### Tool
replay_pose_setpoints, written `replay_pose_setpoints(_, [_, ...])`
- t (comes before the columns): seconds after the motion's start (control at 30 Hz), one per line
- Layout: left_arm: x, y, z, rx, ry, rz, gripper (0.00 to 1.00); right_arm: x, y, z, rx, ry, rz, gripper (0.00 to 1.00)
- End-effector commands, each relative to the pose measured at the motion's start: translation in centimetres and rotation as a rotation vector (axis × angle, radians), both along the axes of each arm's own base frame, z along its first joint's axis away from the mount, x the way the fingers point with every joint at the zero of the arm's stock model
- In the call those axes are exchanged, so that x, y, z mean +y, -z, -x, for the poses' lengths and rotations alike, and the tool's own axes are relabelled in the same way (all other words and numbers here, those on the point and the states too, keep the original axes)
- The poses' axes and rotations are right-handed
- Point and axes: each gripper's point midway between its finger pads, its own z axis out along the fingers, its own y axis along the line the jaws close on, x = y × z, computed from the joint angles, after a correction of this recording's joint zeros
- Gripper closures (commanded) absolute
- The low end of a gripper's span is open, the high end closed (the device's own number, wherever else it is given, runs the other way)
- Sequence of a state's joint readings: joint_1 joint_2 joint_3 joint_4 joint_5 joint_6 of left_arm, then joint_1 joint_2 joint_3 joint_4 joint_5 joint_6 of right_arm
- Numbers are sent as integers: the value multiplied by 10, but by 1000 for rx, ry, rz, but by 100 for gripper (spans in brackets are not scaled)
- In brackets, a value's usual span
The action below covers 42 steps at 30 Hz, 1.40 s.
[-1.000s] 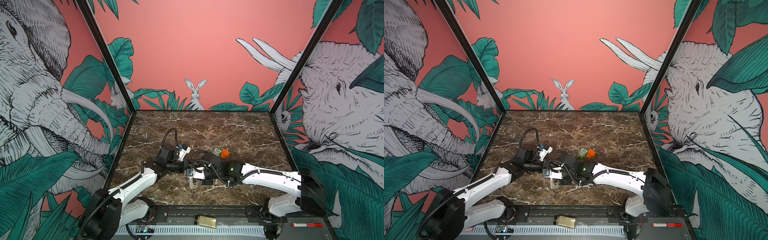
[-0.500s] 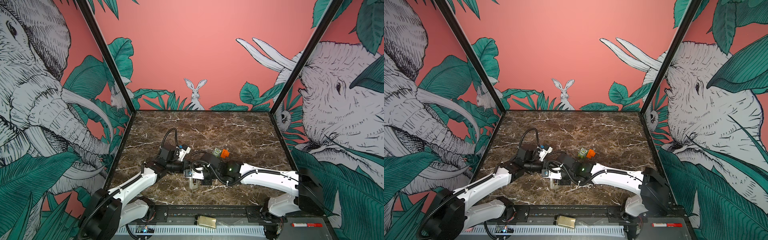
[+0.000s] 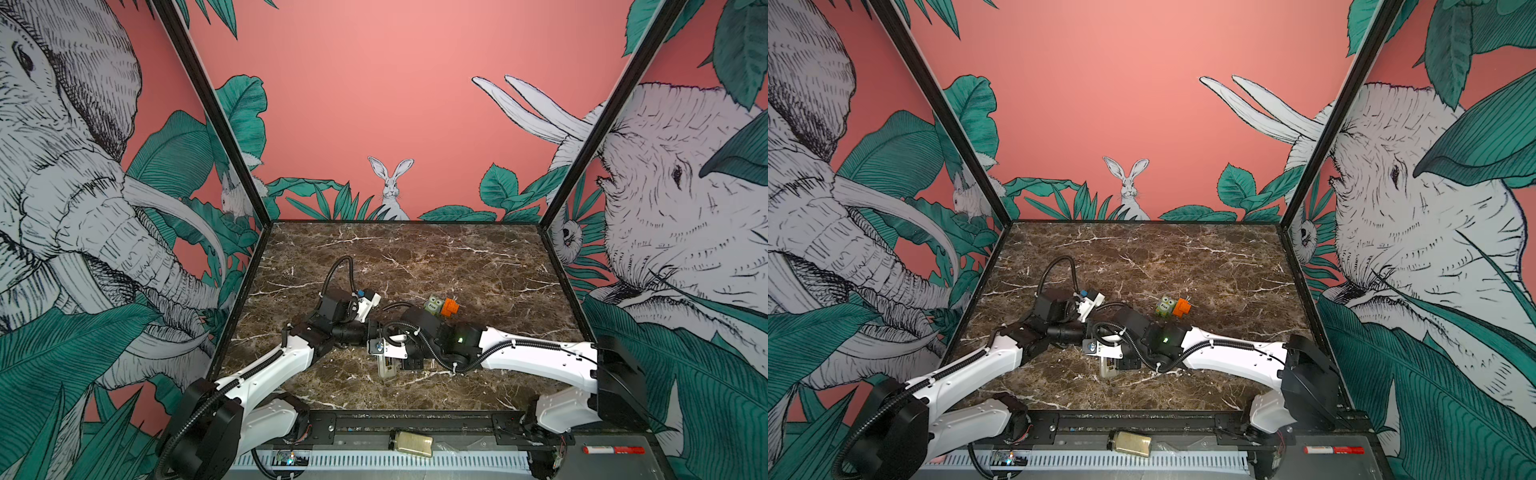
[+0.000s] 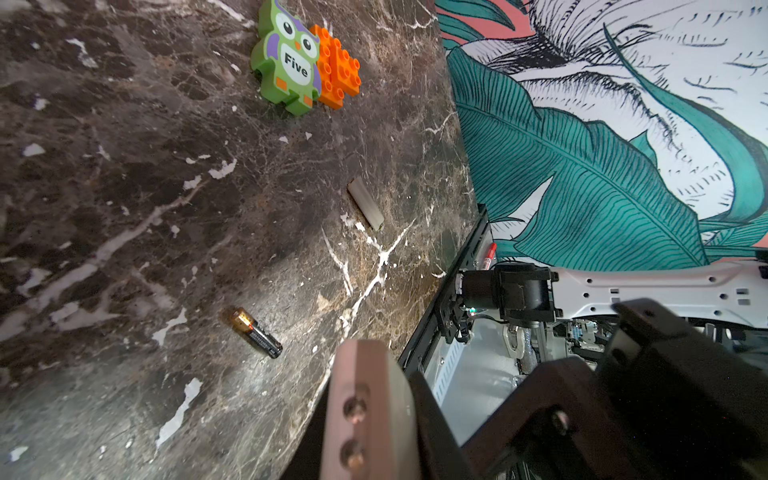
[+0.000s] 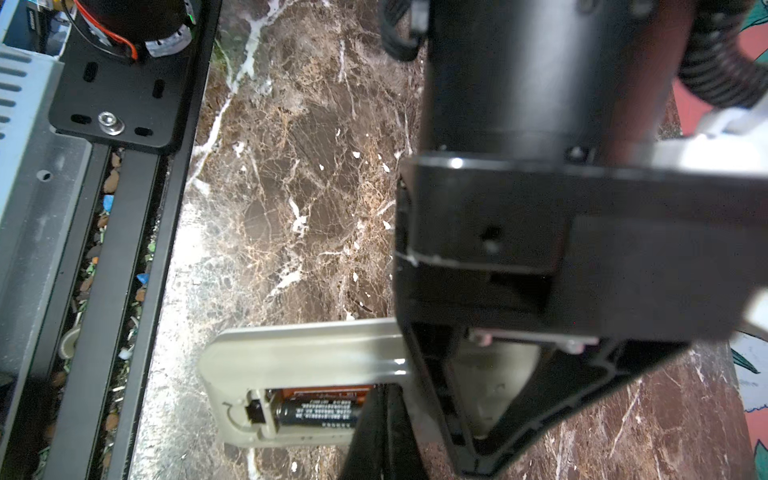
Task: Load the batteries into the remote control
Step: 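Raise the right gripper away from the remote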
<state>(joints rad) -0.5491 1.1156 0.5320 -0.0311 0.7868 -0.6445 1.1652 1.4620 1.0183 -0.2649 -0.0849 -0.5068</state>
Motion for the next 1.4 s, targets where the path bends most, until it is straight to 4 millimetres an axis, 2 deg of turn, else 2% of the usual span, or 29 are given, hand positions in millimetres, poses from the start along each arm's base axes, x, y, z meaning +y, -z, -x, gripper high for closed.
replay_pose_setpoints(0.0, [-11,-45,4,-94,62,134,100,-24,39,5,14,2,150,99])
replay_pose_setpoints(0.2, [-13,-48,1,-93,63,137,100,-30,39,1,-21,25,162,100])
replay_pose_setpoints(0.43, [-13,-50,2,-91,63,138,100,-34,29,-5,-68,51,137,98])
replay_pose_setpoints(0.63, [-11,-46,2,-91,50,129,100,-31,9,-4,-83,58,62,90])
replay_pose_setpoints(0.9, [-7,-36,2,-92,26,105,100,-36,-27,-1,-91,99,-88,92])
replay_pose_setpoints(1.03, [-6,-37,1,-97,20,103,100,-40,-32,1,-78,124,-112,92])
replay_pose_setpoints(1.37, [2,-27,-11,-132,-89,95,100,-49,-36,-2,33,277,-141,60])
